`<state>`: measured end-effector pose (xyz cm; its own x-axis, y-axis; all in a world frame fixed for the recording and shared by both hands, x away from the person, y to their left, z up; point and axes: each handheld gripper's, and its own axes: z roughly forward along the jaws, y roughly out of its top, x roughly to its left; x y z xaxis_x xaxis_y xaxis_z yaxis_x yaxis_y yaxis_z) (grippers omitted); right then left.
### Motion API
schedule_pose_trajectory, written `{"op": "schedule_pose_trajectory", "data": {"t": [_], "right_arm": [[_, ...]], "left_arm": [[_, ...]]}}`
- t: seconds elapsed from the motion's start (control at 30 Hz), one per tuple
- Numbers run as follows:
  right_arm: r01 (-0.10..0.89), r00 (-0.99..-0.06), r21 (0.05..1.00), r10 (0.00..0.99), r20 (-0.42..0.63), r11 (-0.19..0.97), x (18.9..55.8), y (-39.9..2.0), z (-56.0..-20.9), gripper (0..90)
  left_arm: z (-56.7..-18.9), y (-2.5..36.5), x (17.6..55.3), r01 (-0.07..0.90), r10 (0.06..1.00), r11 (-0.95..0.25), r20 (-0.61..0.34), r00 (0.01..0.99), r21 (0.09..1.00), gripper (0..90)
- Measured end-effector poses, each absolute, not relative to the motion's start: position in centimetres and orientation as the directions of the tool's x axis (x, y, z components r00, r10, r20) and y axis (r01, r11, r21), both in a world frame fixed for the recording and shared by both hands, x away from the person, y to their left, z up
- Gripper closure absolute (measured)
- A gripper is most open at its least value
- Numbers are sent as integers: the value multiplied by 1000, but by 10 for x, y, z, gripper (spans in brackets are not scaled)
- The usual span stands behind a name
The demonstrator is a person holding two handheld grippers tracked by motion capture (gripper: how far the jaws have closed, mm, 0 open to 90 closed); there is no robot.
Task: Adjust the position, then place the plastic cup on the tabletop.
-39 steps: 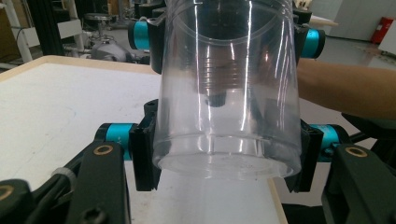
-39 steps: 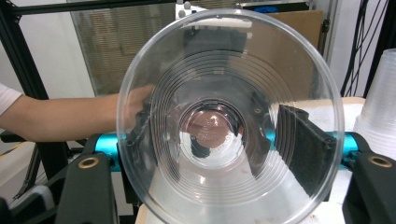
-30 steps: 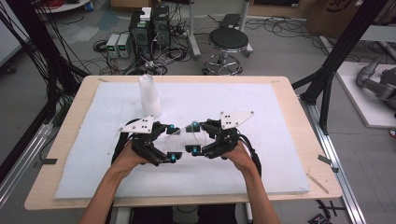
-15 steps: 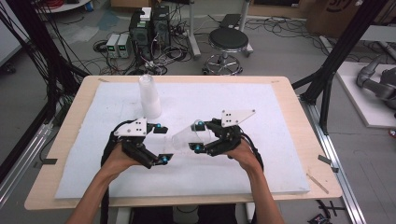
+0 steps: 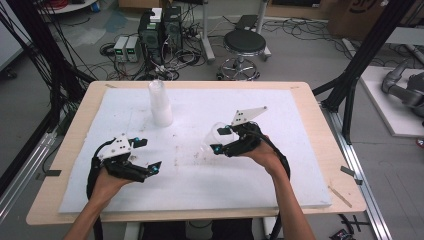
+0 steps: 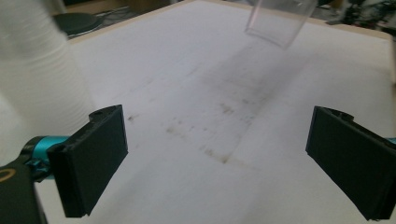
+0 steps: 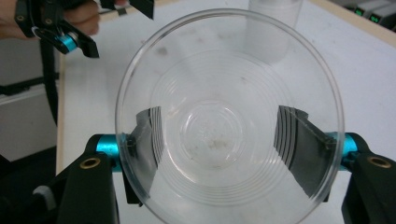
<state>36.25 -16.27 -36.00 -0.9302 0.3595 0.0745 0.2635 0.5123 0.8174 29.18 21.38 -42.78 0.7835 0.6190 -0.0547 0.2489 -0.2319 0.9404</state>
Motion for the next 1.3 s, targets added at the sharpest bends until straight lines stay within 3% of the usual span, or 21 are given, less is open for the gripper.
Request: {"op": "schedule_pose_trajectory", "data": {"t": [0.43, 1.3], "right_arm": [[326, -897, 718, 440, 31, 614, 374, -160, -356, 336], [359, -877, 718, 480, 41, 596, 382, -165, -358, 343]], "left_arm": [[-458, 235, 273, 217, 774, -148, -24, 633, 965, 55], [-468, 241, 277, 238, 782, -120, -56, 621, 964, 54]]}}
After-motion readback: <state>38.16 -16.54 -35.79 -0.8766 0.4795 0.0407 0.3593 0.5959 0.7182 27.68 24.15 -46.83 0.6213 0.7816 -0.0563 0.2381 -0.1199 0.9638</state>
